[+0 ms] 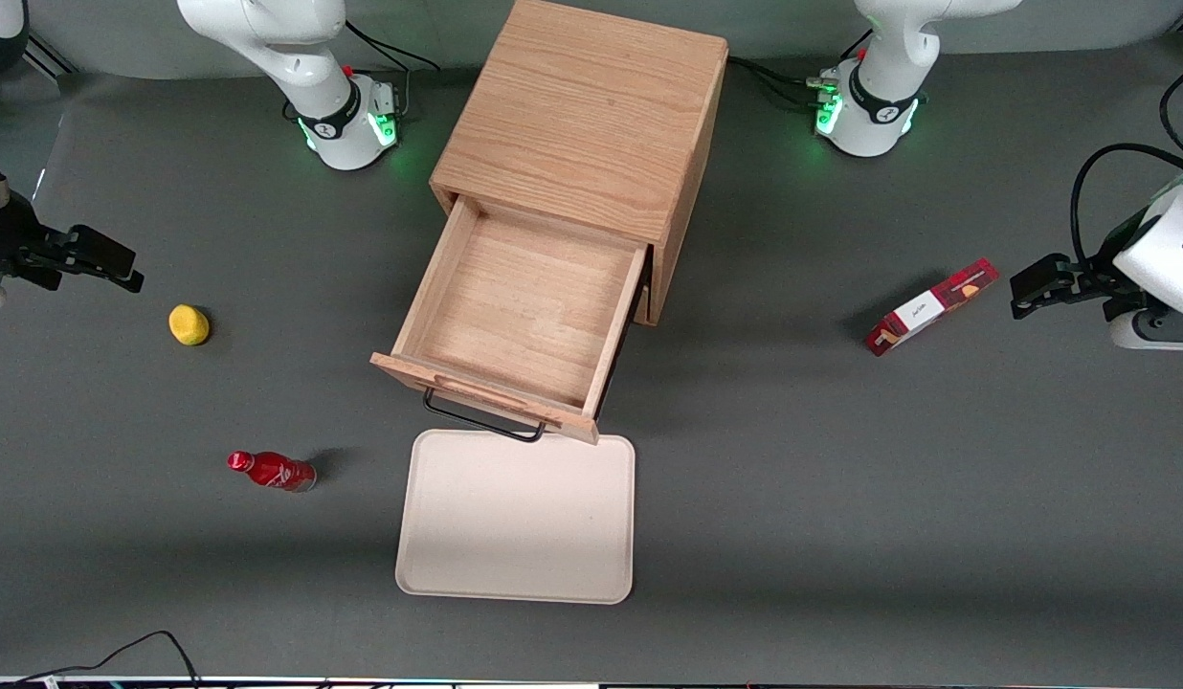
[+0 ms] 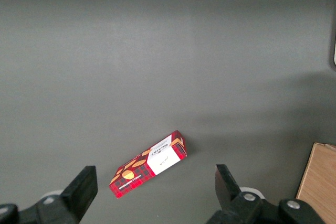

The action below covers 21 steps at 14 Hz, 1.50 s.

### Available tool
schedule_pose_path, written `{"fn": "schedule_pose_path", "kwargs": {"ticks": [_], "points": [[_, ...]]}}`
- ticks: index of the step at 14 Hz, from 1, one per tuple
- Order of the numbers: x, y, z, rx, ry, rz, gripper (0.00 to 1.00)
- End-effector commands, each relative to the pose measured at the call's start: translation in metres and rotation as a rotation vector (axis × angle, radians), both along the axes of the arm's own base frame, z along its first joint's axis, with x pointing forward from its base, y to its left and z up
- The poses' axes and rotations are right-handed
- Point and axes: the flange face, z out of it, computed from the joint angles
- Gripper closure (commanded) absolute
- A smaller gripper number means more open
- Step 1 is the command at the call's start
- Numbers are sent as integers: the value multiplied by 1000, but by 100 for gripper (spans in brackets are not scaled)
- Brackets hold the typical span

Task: Close top drawer
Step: 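Move the right gripper from rest toward the open drawer's front panel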

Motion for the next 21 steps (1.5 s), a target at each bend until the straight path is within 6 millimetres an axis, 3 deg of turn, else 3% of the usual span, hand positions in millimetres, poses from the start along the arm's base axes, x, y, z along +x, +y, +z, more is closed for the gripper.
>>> {"fn": "schedule_pose_path", "kwargs": {"ticks": [1, 4, 9, 11, 13, 14, 16, 17, 19, 21], "points": [[-2, 0, 4, 14, 28, -5, 0], [2, 2, 5, 49, 20, -7, 0], [9, 31, 11, 41, 3, 37, 0], [13, 31, 6, 45, 7, 39, 0], [31, 35, 19, 50, -17, 53, 0], [48, 42, 17, 58, 14, 63, 0], [83, 75, 16, 81, 14, 121, 0], [97, 100, 9, 92, 5, 155, 0], [112, 163, -4, 99, -37, 136, 0], [119, 204, -18, 89, -75, 182, 0]]}}
